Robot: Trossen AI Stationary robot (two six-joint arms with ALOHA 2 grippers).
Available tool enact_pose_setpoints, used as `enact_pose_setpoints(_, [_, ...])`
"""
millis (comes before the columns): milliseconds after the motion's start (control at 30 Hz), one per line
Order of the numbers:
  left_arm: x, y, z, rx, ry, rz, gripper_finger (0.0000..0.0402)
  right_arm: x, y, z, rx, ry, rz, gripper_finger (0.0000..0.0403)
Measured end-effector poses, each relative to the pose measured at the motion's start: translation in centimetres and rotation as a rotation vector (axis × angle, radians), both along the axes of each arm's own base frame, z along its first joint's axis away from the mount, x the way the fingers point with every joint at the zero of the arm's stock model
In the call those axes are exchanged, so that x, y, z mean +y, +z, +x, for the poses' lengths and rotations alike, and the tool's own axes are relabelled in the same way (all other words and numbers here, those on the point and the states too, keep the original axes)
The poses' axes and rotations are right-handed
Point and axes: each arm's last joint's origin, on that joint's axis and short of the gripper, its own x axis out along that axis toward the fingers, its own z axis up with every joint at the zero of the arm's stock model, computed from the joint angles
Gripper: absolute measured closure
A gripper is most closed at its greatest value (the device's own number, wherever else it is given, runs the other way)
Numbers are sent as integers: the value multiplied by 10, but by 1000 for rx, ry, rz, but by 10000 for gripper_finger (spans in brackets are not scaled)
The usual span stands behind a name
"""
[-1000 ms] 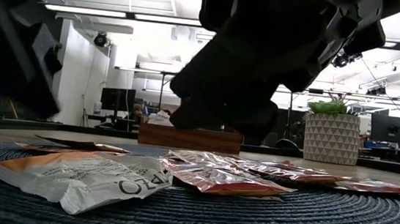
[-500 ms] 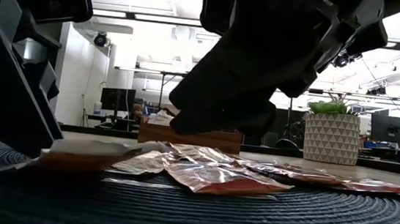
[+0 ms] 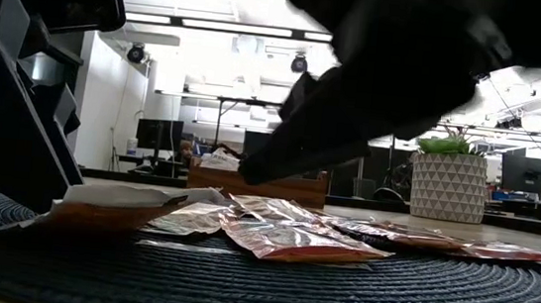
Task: Pick & Place Tea
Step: Put the white tea bag into the left section of the wooden organizer
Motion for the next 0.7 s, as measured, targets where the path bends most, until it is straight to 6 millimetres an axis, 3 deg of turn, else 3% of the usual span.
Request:
enact_pose_setpoints(100, [0,0,0,1,0,0,236,8,0,-4,-107,150,-210,261])
enact_pose_setpoints(267, [0,-1,0,3,-1,-1,236,12,0,-6,-182,164,-404,261])
enact_pose_setpoints(700, [0,-1,0,5,16,-19,236,14,0,-7,-231,217,-534,261])
